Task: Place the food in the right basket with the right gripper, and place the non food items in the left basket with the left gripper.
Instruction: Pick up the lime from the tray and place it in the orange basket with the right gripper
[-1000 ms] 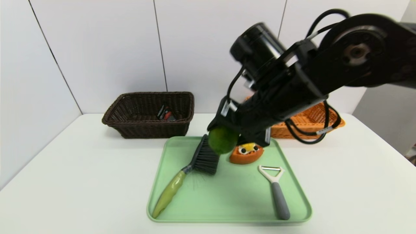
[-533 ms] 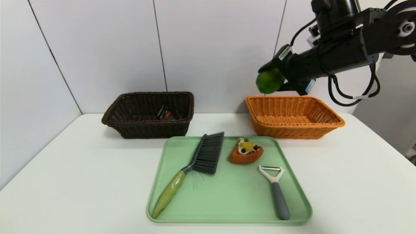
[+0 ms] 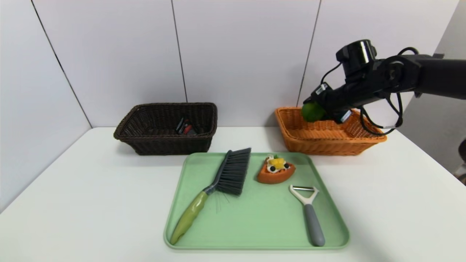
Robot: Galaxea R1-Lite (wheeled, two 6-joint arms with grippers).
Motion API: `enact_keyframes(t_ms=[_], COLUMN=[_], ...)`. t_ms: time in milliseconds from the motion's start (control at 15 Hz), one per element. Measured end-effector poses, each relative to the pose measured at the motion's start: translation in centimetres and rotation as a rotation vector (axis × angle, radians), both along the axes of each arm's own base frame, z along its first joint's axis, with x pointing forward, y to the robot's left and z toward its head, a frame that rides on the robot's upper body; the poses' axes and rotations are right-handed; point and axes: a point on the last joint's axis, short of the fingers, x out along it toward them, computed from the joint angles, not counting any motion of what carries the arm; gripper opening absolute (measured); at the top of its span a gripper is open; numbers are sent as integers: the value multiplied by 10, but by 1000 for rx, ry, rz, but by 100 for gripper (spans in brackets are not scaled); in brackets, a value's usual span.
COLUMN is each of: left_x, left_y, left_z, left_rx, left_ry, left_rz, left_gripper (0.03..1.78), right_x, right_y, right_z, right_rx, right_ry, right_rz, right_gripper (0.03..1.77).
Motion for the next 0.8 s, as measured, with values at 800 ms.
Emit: enact_keyframes(t_ms=[800], left_x=[1], left_y=[0], left_z=[-4], left_rx=[6], left_ry=[14], left_rz=[0], left_gripper=[169], right_x=[34], right_y=[-1], right_z=[-63], right_rx=[-69], right_ry=[94], right_rz=[-5], right_gripper=[134])
